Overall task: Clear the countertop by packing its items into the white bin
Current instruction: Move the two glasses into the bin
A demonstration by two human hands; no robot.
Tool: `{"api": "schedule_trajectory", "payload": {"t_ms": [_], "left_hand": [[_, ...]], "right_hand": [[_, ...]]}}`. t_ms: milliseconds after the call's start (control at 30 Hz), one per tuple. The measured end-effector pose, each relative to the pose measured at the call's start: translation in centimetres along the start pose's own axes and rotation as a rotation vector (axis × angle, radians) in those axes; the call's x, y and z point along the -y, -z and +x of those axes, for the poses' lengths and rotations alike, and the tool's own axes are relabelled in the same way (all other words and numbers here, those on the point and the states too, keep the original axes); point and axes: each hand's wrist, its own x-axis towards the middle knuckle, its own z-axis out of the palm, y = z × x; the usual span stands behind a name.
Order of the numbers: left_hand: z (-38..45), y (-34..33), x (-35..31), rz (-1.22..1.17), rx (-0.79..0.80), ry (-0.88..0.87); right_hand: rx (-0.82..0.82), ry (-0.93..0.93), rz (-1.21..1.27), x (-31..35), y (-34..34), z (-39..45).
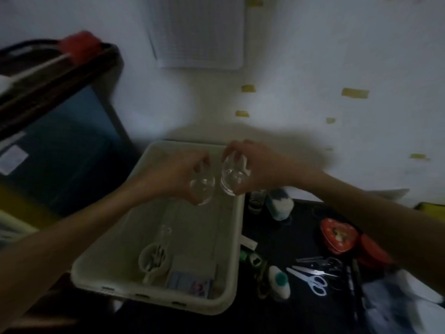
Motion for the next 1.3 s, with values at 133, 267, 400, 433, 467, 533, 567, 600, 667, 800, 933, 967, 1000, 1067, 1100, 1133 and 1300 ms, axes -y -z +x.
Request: {"api": "schedule_trajectory", "payload": {"t_ms": [133, 267, 400, 433, 467, 533, 567, 600, 667, 800, 933, 967, 1000, 1067, 1100, 1133, 1300], "left_hand": [[-4.1, -3.6, 3.6, -0.085, 0.095, 0.005], [-6.3, -7.3, 5.4, -0.132, 0.194, 0.018], [-6.5, -10.9, 5.9, -0.136, 0.345, 0.005], [-6.3, -11.8, 6.0, -0.132, 0.377, -0.013], [-6.0, -12.9, 5.9, -0.123, 0.405, -0.029], [-5.6, -14.8, 5.9, -0.087, 0.459, -0.021], [-5.5, -15.6, 5.9, -0.075, 0.496, 0.006], [-5.6, -16.5, 6.0, -0.072, 0.526, 0.016], [-5.6, -18.0, 6.3, -0.067, 0.559, -0.004], [-6.1, -20.0, 6.3, -0.019, 0.626, -0.01], [-6.6, -21.5, 6.4, -0.055, 0.663, 0.012], [-6.6, -22.1, 6.4, -0.062, 0.659, 0.059], [-6.5, -22.5, 6.5, -0.061, 0.648, 0.116], [-6.6, -22.7, 6.4, -0.052, 0.645, 0.138], [-6.6, -22.6, 6.6, -0.062, 0.665, 0.101], [-6.7, -22.5, 6.8, -0.073, 0.689, 0.051], [-6.7, -22.3, 7.6, -0.106, 0.716, 0.007]], "right_hand": [[0.052, 0.025, -0.021, 2.5, -5.0, 2.2], [0.187, -0.066, -0.071, 3.5, -9.6, 3.8], [0.425, -0.213, -0.079, 4.2, -13.8, 4.2], [0.478, -0.246, -0.067, 4.4, -14.8, 4.1], [0.523, -0.272, -0.063, 4.5, -15.8, 3.9], [0.584, -0.319, -0.054, 4.7, -17.5, 3.5], [0.611, -0.353, -0.031, 4.7, -18.4, 3.4], [0.639, -0.399, 0.008, 4.7, -19.3, 3.3], [0.691, -0.52, 0.093, 4.7, -20.8, 3.5], [0.781, -0.707, 0.11, 5.5, -23.3, 4.2], [0.849, -0.788, 0.121, 5.8, -25.4, 4.7], [0.871, -0.8, 0.117, 5.8, -25.7, 4.8], [0.886, -0.814, 0.112, 5.9, -26.1, 5.0], [0.904, -0.808, 0.106, 5.8, -26.7, 4.9], [0.885, -0.803, 0.106, 5.7, -27.1, 4.9], [0.854, -0.789, 0.116, 5.7, -27.3, 4.9], [0.935, -0.759, 0.059, 5.7, -28.7, 5.0]]}}
